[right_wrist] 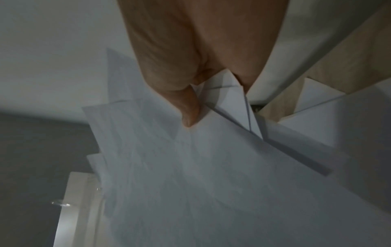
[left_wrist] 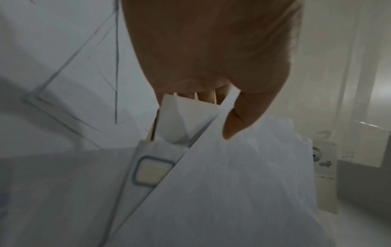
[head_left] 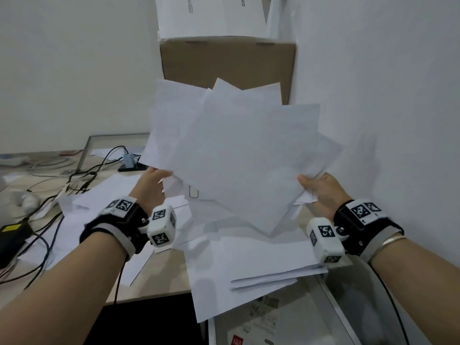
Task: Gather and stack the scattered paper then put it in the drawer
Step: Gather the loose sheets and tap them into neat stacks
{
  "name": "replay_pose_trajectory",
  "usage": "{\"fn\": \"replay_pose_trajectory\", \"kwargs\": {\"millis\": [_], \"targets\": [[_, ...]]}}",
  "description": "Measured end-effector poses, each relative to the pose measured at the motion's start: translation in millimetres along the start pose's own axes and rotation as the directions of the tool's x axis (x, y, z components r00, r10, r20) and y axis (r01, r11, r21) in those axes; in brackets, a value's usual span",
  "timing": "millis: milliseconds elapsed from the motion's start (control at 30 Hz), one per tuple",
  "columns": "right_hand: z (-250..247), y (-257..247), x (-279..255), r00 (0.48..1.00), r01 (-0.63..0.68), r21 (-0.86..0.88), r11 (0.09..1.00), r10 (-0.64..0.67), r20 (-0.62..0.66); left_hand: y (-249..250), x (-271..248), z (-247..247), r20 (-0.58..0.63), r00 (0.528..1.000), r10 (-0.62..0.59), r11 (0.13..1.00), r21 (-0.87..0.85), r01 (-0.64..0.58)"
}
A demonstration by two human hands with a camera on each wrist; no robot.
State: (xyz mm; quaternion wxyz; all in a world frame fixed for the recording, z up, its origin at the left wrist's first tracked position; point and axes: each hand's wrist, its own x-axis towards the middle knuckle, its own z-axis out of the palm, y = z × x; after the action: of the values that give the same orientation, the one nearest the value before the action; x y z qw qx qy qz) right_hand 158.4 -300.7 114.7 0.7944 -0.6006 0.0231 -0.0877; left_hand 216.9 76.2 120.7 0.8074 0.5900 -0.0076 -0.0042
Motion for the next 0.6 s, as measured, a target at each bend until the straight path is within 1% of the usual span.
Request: {"fn": "replay_pose_trajectory", "kwargs": {"millis": [67, 133, 233, 333, 433, 500, 600], "targets": [[-6, 1, 2, 1.0, -0.018, -0.032, 0.999, 0.018, 0.026, 6, 2, -6, -0.07, 0.997, 0.019, 0.998, -0.065, -0.023], [-12, 9, 2, 0.998, -0.043, -0.044, 0.998, 0.045, 0.051, 9, 3, -16, -0.061, 0.996, 0.059, 0.996, -0.062, -0.063], [-15, 23, 5, 0.993, -0.062, -0.033, 0.997, 0.066, 0.101, 9, -4, -22, 0.012, 0.995, 0.103, 0.993, 0.05, -0.104], [-14, 28, 6, 0.989, -0.078, 0.002, 0.997, 0.077, 0.128, 1, -9, -20, 0.007, 0.995, 0.096, 0.982, 0.166, -0.095], [-13, 27, 6, 0.992, -0.075, -0.018, 0.997, 0.077, 0.101, -6, -8, -20, 0.004, 0.997, 0.074, 0.964, 0.257, -0.072], [-9, 25, 4, 0.996, -0.053, -0.023, 0.998, 0.055, 0.077, -10, -7, -17, -0.027, 0.998, 0.049, 0.952, 0.305, -0.039], [-2, 17, 5, 1.0, -0.022, 0.001, 1.0, 0.022, 0.017, -11, -4, -7, -0.084, 0.993, 0.085, 0.926, 0.376, -0.048]]}}
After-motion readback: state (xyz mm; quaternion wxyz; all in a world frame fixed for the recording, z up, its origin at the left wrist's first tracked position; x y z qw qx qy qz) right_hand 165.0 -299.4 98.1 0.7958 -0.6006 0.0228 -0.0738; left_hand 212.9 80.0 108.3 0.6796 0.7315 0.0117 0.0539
